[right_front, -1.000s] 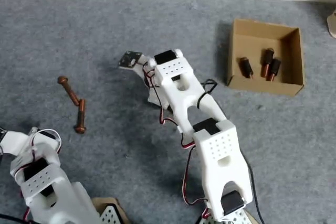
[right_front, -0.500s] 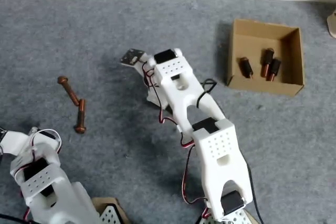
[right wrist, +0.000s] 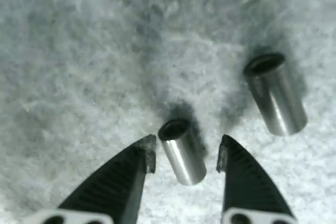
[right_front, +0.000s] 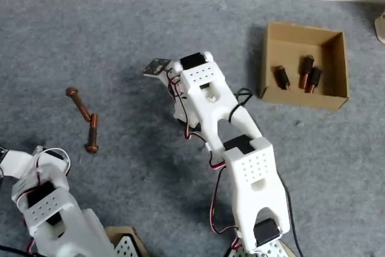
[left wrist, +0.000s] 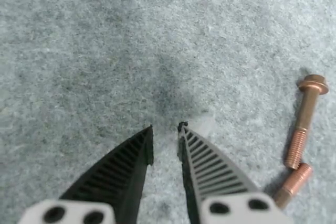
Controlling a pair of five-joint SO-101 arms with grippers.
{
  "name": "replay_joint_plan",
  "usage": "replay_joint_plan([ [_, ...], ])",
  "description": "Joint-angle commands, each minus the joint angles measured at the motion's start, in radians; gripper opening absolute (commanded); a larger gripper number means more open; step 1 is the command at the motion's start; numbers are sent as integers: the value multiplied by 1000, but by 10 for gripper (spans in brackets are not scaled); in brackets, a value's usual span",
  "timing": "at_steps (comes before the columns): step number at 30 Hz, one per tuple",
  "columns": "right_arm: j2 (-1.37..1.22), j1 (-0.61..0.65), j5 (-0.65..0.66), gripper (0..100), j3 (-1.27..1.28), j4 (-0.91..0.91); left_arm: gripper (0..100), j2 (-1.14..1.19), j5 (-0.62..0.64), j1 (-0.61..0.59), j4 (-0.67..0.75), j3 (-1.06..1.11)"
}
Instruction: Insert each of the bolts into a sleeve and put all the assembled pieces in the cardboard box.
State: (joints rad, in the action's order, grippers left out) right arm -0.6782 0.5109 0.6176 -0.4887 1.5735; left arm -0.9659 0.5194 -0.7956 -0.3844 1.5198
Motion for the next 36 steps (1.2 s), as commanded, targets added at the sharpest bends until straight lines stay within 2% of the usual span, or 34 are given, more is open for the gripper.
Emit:
replay_joint_plan([
  [1,71,-13,40,184,-28,36,87,-18,-8,-7,17,-8],
  [9,67,-42,51,184,1,41,87,-18,-8,-7,17,-8],
  [11,68,-36,91,184,56,39,87,-18,-8,-7,17,-8],
  [22,71,-8,107,180,203,-59,87,-18,-3,-2,17,-8],
  [24,71,4,107,156,203,-58,87,-18,-3,-2,17,-10],
  [27,70,12,106,0,203,-61,87,-18,-3,-4,17,-12],
  [33,84,-4,98,7,196,-53,87,-18,-2,-1,17,-19],
  [36,128,-18,48,7,196,-62,87,-18,-2,1,12,-39],
])
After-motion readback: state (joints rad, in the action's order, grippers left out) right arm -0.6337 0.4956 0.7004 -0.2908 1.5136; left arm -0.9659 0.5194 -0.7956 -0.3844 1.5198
